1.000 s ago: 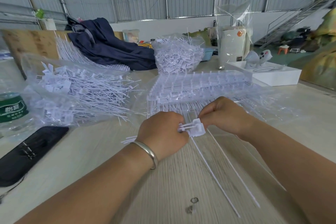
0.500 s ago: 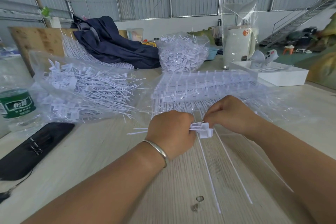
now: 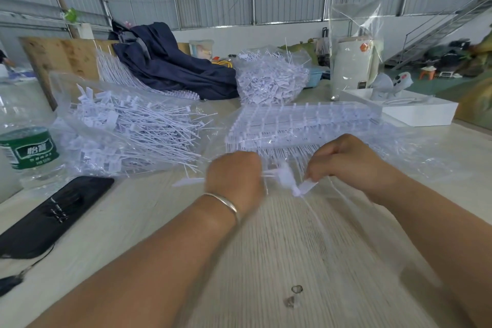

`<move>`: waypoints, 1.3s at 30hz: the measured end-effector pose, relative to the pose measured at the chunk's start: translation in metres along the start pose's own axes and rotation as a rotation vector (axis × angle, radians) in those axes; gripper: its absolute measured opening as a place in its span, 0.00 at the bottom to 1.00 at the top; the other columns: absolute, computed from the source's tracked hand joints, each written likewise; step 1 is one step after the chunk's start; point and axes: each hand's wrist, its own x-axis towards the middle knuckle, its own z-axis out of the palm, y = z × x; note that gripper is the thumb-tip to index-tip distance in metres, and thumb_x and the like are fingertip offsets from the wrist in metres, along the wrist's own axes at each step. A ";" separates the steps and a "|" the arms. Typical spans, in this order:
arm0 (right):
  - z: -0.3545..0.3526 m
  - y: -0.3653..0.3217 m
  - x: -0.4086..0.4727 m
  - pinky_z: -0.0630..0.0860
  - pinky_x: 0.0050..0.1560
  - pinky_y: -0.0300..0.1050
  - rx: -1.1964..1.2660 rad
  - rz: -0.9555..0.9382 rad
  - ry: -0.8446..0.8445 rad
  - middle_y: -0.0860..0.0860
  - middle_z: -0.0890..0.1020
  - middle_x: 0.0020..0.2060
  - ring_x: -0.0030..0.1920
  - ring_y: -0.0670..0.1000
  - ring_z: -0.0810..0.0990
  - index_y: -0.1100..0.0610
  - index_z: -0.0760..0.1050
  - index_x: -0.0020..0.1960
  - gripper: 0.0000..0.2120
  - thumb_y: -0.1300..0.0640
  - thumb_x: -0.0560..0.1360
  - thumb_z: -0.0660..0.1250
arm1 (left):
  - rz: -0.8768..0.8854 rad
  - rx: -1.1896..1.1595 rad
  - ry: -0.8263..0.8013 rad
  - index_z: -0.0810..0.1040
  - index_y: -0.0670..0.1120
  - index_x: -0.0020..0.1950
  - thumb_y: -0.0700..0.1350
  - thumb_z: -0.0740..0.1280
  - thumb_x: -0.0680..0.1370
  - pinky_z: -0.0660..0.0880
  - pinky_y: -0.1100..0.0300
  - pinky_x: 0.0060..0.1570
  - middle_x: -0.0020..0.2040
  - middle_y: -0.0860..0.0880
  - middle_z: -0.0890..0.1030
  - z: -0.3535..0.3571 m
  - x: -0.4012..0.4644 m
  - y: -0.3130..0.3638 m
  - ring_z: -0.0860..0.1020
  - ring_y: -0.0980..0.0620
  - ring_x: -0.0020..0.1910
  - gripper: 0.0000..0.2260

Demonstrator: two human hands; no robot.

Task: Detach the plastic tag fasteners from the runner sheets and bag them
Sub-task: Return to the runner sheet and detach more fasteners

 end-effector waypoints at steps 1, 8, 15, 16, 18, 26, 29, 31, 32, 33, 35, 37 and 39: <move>-0.004 -0.002 -0.001 0.70 0.35 0.32 0.057 -0.028 0.017 0.48 0.80 0.26 0.31 0.42 0.76 0.57 0.83 0.29 0.04 0.64 0.62 0.72 | -0.091 0.023 -0.034 0.72 0.48 0.39 0.46 0.62 0.75 0.67 0.59 0.36 0.32 0.52 0.70 -0.002 0.004 -0.017 0.75 0.46 0.37 0.06; -0.010 0.007 0.010 0.68 0.41 0.38 0.206 -0.112 0.224 0.53 0.75 0.30 0.33 0.48 0.72 0.60 0.78 0.33 0.09 0.60 0.70 0.74 | -0.016 -0.059 0.058 0.69 0.50 0.44 0.47 0.61 0.77 0.64 0.57 0.35 0.39 0.47 0.77 0.005 0.002 -0.013 0.78 0.42 0.42 0.03; -0.008 0.021 0.014 0.61 0.24 0.31 0.128 -0.124 0.260 0.54 0.68 0.27 0.22 0.43 0.62 0.64 0.73 0.33 0.15 0.57 0.72 0.72 | 0.120 -0.125 0.016 0.72 0.47 0.55 0.48 0.61 0.79 0.64 0.58 0.38 0.46 0.48 0.77 0.024 -0.008 0.007 0.79 0.44 0.47 0.08; -0.007 0.022 0.014 0.61 0.24 0.31 0.115 -0.125 0.259 0.52 0.67 0.27 0.22 0.43 0.62 0.65 0.72 0.34 0.15 0.57 0.72 0.72 | 0.110 -0.146 0.027 0.71 0.47 0.54 0.48 0.61 0.79 0.64 0.58 0.38 0.46 0.48 0.77 0.022 -0.008 0.004 0.79 0.44 0.47 0.07; -0.005 0.025 0.015 0.61 0.25 0.30 0.079 -0.120 0.251 0.50 0.67 0.26 0.22 0.42 0.63 0.64 0.71 0.33 0.16 0.56 0.72 0.72 | 0.070 -0.224 0.058 0.70 0.46 0.53 0.47 0.59 0.80 0.64 0.57 0.36 0.40 0.49 0.74 0.019 -0.005 -0.001 0.78 0.43 0.44 0.05; 0.001 0.027 0.010 0.61 0.25 0.29 0.057 -0.104 0.107 0.45 0.66 0.22 0.22 0.43 0.63 0.57 0.73 0.29 0.14 0.57 0.72 0.71 | -0.257 -0.611 -0.031 0.66 0.47 0.37 0.45 0.71 0.72 0.64 0.58 0.32 0.35 0.51 0.71 0.015 -0.003 -0.014 0.71 0.51 0.33 0.13; 0.004 0.025 0.007 0.60 0.25 0.30 0.009 -0.117 0.042 0.44 0.66 0.22 0.23 0.42 0.63 0.56 0.75 0.29 0.14 0.58 0.72 0.70 | -0.299 -0.706 0.018 0.62 0.47 0.32 0.40 0.70 0.72 0.59 0.60 0.29 0.29 0.52 0.66 0.014 0.000 -0.016 0.64 0.54 0.27 0.17; 0.006 0.026 0.007 0.61 0.26 0.30 -0.019 -0.131 -0.011 0.43 0.65 0.22 0.23 0.42 0.63 0.57 0.76 0.29 0.12 0.59 0.71 0.70 | -0.294 -0.763 0.085 0.61 0.48 0.29 0.45 0.68 0.75 0.57 0.65 0.25 0.24 0.54 0.64 0.012 -0.001 -0.015 0.63 0.57 0.23 0.20; 0.007 0.027 0.008 0.61 0.27 0.31 -0.029 -0.139 -0.033 0.44 0.65 0.22 0.24 0.43 0.63 0.59 0.76 0.30 0.12 0.59 0.71 0.70 | -0.283 -0.779 0.122 0.60 0.48 0.28 0.48 0.67 0.77 0.59 0.65 0.24 0.22 0.54 0.64 0.011 -0.002 -0.012 0.63 0.56 0.23 0.21; 0.008 0.028 0.008 0.61 0.28 0.31 -0.042 -0.144 -0.048 0.44 0.65 0.22 0.25 0.43 0.63 0.60 0.76 0.31 0.11 0.59 0.71 0.70 | -0.271 -0.786 0.158 0.60 0.48 0.29 0.50 0.66 0.78 0.59 0.64 0.25 0.22 0.53 0.63 0.009 -0.004 -0.010 0.62 0.56 0.23 0.22; 0.010 0.031 0.010 0.61 0.29 0.34 -0.071 -0.150 -0.060 0.46 0.66 0.23 0.27 0.45 0.64 0.64 0.76 0.34 0.12 0.58 0.72 0.71 | -0.256 -0.805 0.199 0.61 0.46 0.30 0.52 0.63 0.79 0.58 0.63 0.26 0.24 0.53 0.64 0.007 -0.006 -0.005 0.62 0.56 0.25 0.21; 0.012 0.033 0.012 0.61 0.31 0.36 -0.089 -0.168 -0.052 0.46 0.66 0.24 0.27 0.45 0.65 0.63 0.73 0.33 0.16 0.55 0.74 0.71 | -0.245 -0.809 0.154 0.69 0.41 0.33 0.51 0.60 0.80 0.64 0.58 0.31 0.27 0.50 0.69 0.007 -0.007 0.000 0.68 0.51 0.28 0.19; 0.013 0.034 0.013 0.60 0.30 0.36 -0.110 -0.202 -0.028 0.44 0.66 0.23 0.26 0.44 0.64 0.56 0.71 0.31 0.17 0.52 0.75 0.71 | -0.211 -0.780 0.073 0.76 0.39 0.38 0.50 0.60 0.81 0.69 0.56 0.35 0.31 0.46 0.75 0.007 -0.009 0.004 0.73 0.48 0.32 0.18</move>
